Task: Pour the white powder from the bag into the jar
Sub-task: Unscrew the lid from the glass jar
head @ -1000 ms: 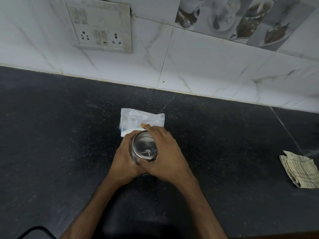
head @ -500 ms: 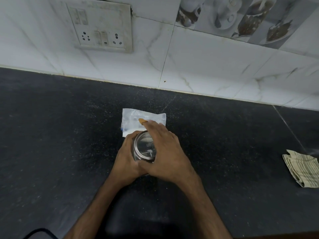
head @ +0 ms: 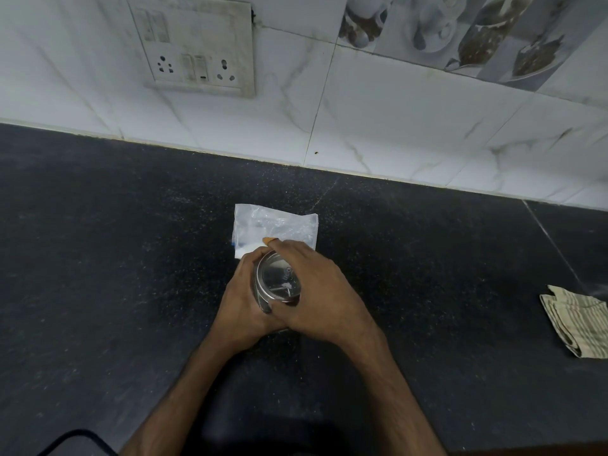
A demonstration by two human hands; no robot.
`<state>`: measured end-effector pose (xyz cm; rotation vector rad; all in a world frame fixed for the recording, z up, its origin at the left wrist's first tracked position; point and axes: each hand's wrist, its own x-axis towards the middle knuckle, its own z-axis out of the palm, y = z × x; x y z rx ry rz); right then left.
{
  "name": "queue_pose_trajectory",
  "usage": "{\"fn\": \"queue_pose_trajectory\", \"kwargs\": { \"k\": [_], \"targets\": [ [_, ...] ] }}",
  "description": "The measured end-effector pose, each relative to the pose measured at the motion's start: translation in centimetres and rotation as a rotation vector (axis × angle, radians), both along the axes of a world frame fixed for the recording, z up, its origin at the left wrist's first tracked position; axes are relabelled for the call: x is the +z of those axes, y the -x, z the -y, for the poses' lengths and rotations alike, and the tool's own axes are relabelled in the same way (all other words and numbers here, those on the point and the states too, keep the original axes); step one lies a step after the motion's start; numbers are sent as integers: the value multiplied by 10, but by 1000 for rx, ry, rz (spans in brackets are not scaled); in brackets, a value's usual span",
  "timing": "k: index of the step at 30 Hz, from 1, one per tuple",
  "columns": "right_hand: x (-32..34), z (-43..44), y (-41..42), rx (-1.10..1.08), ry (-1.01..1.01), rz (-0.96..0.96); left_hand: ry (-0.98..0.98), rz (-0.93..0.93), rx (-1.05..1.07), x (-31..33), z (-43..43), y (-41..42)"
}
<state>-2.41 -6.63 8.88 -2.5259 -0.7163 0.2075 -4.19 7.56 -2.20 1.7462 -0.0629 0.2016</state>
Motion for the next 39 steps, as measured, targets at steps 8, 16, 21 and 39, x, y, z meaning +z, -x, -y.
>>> {"fn": "queue_pose_trajectory", "kwargs": {
  "k": [8,16,21,39],
  "targets": [
    [3,-4,0,-36,87,-4,7,-11,-4,5,0,1],
    [12,-2,-9,-2,106,-59,-9,-1,-16,4,-1,2],
    [11,-5,-10,60,119,-85,26,11,10,7,2,2],
    [5,-2,-5,25,60,-62,32,-18,-8,5,2,1]
  ]
}}
